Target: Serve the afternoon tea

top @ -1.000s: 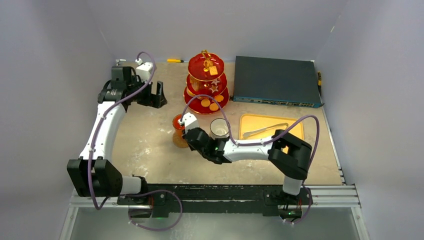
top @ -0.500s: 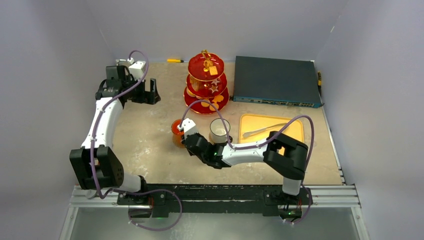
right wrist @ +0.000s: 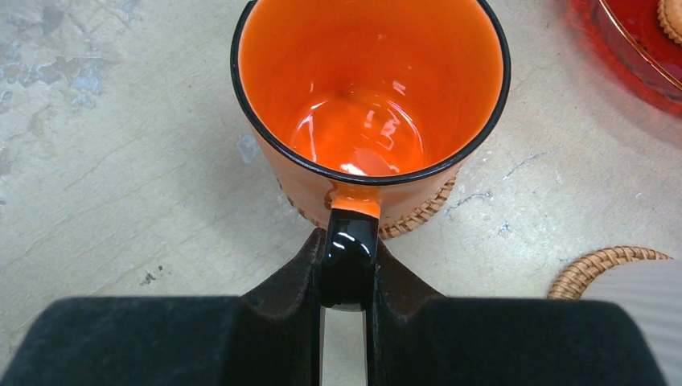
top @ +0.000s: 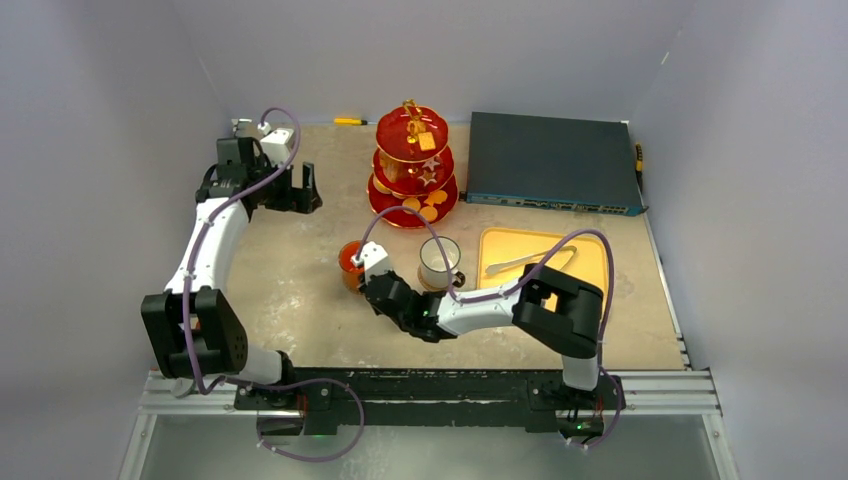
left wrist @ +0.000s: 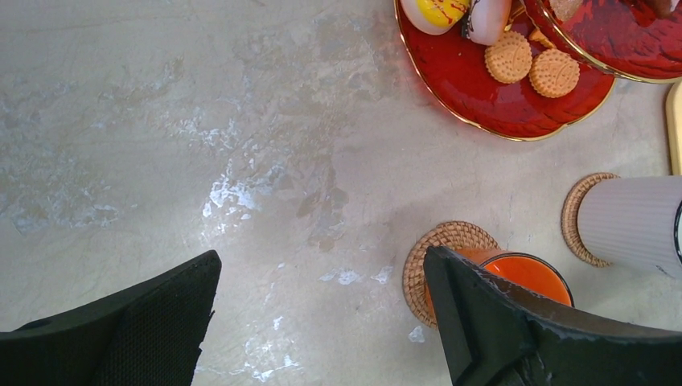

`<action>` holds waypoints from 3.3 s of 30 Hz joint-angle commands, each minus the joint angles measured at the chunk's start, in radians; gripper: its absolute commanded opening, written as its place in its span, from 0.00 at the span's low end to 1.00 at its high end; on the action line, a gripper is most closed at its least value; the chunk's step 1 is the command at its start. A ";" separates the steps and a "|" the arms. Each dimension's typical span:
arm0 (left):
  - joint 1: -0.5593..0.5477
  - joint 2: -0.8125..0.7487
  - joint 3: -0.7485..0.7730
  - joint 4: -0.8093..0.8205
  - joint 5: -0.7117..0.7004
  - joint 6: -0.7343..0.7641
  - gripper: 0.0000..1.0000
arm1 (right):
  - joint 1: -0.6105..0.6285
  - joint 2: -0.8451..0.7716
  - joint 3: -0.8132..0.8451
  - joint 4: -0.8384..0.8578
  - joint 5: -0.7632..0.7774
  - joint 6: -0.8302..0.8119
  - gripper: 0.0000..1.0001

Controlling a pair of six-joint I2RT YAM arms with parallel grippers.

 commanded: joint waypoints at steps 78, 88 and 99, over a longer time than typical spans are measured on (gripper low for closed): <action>0.081 0.199 -0.949 1.892 -0.030 -0.236 0.99 | -1.238 -0.495 -0.795 0.932 -0.112 -0.138 0.98; -0.064 0.252 -0.964 1.938 -0.217 -0.123 0.99 | -1.138 -0.305 -0.782 1.147 -0.095 -0.277 0.98; -0.076 0.233 -0.961 1.896 -0.233 -0.111 0.99 | -1.151 -0.317 -0.777 1.094 -0.112 -0.250 0.98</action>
